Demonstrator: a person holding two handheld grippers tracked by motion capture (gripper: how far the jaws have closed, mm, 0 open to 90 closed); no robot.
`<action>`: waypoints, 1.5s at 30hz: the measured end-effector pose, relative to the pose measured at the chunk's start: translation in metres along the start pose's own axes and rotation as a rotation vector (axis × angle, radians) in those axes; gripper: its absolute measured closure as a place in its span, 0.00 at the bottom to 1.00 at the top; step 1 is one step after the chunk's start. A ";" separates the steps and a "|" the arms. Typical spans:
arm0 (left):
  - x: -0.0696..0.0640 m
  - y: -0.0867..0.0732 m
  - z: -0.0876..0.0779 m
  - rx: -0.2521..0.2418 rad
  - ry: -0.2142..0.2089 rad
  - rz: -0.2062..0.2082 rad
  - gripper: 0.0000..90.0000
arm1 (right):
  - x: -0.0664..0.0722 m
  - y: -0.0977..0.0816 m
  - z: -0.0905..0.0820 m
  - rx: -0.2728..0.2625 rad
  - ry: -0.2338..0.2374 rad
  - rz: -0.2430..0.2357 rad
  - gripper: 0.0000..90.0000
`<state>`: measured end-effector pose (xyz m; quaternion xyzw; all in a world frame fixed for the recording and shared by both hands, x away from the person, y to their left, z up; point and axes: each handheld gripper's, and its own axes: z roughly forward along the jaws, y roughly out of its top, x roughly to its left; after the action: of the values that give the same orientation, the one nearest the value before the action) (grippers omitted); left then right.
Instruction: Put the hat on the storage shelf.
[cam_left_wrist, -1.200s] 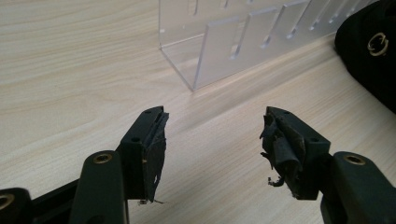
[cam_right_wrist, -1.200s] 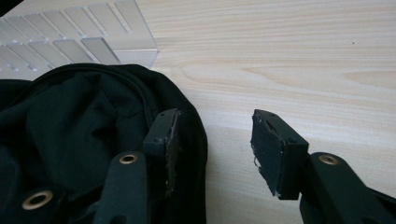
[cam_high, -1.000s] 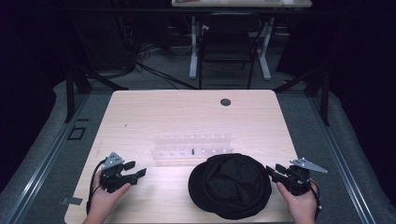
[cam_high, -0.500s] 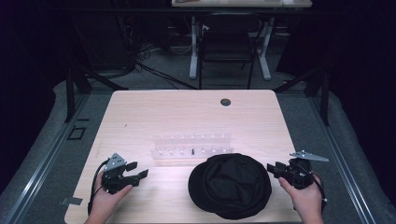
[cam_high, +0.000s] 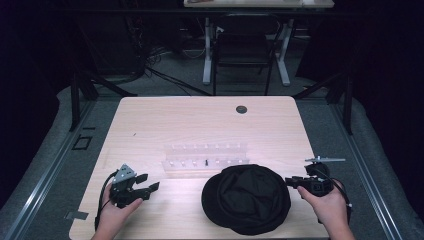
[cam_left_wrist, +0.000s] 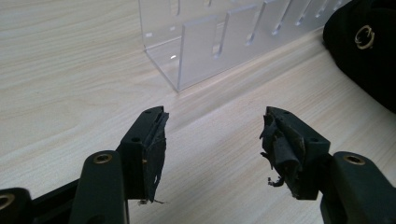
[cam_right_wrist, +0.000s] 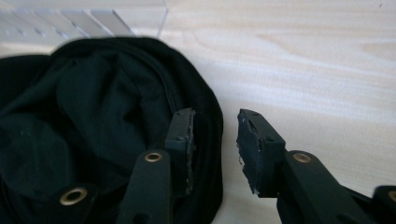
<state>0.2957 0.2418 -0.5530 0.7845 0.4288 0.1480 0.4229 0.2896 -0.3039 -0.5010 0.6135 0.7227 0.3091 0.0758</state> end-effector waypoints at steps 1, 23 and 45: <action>0.000 0.000 0.000 -0.001 0.000 0.000 0.44 | 0.001 0.001 0.001 0.013 0.000 0.001 0.74; 0.003 -0.001 0.003 0.015 0.005 -0.021 0.44 | 0.001 0.017 0.012 0.244 -0.030 0.037 0.81; 0.003 -0.001 0.002 0.013 0.009 -0.021 0.44 | -0.008 0.020 0.017 0.347 0.015 0.110 0.97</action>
<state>0.2977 0.2432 -0.5555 0.7821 0.4398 0.1442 0.4173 0.3164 -0.3042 -0.5062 0.6536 0.7311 0.1882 -0.0538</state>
